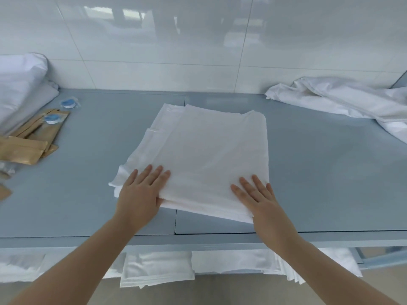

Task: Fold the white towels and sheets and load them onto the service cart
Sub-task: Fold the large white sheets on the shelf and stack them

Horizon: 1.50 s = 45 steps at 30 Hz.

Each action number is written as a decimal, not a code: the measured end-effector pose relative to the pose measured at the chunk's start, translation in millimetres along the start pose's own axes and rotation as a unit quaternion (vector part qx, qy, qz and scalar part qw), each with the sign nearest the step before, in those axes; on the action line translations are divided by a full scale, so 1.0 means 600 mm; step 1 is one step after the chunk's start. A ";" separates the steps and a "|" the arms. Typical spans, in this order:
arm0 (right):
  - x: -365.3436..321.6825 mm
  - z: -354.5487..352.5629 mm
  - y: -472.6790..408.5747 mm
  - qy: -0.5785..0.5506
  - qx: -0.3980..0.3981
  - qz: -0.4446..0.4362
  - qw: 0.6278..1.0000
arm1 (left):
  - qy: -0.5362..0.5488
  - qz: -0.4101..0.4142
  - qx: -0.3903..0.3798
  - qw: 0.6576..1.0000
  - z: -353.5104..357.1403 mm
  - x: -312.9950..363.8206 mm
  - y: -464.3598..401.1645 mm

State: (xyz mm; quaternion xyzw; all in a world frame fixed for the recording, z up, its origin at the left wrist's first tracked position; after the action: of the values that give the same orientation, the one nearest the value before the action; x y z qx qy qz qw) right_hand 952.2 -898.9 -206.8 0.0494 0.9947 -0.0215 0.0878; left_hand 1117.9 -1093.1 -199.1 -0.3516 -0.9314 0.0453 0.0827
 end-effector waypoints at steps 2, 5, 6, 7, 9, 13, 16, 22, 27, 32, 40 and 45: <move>0.004 -0.015 -0.010 -0.048 0.010 -0.003 0.999 | 0.013 -0.004 0.011 1.000 0.003 -0.001 0.003; 0.011 -0.064 -0.015 -0.085 0.079 -0.026 0.993 | 0.012 -0.018 0.018 1.000 0.014 -0.007 0.003; 0.007 -0.070 -0.009 -0.071 0.096 -0.050 0.992 | 0.005 -0.027 0.010 1.000 0.021 -0.011 0.004; -0.002 -0.065 0.001 -0.048 0.096 -0.074 0.991 | -0.004 -0.034 0.002 0.999 0.028 -0.013 0.006; -0.010 -0.029 0.023 -0.019 0.061 -0.081 0.995 | -0.019 -0.040 -0.014 0.999 0.037 -0.010 0.011; -0.014 -0.013 0.038 -0.002 0.067 -0.073 0.995 | -0.014 -0.035 -0.016 0.999 0.042 -0.005 0.016; -0.019 -0.007 0.045 0.020 0.074 -0.061 0.995 | -0.016 -0.037 -0.013 0.999 0.044 -0.007 0.017; -0.012 0.026 0.052 -0.015 0.009 -0.040 0.999 | -0.106 -0.032 -0.094 0.989 0.047 -0.002 0.028; -0.076 0.034 0.039 -0.043 0.051 0.039 0.997 | 0.000 -0.137 -0.176 0.975 0.026 0.036 0.042; -0.192 0.051 -0.027 -0.056 0.033 0.065 0.996 | 0.069 -0.337 -0.134 0.929 0.029 0.018 -0.005; -0.252 0.047 -0.095 -0.030 -0.005 -0.057 0.998 | 0.043 -0.395 -0.066 0.915 0.048 -0.066 -0.052; -0.122 0.046 -0.132 0.032 -0.053 -0.062 0.996 | 0.049 -0.390 -0.052 0.918 0.053 -0.069 -0.048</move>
State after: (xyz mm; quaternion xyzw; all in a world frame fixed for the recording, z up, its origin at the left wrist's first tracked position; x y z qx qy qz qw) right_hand 1020.4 -985.9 -218.6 -0.0167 0.9979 0.0271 0.0571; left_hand 1124.1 -1143.1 -231.4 0.0344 -0.9904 -0.0561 0.1215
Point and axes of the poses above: each hand's wrist, its own y-axis away from the middle knuckle, its own z-axis out of the palm, x = y × z, the point moved 9 cm from there along -y, towards the middle knuckle, and after that the axes turned 15 degrees about -z, right-handed, at the moved point
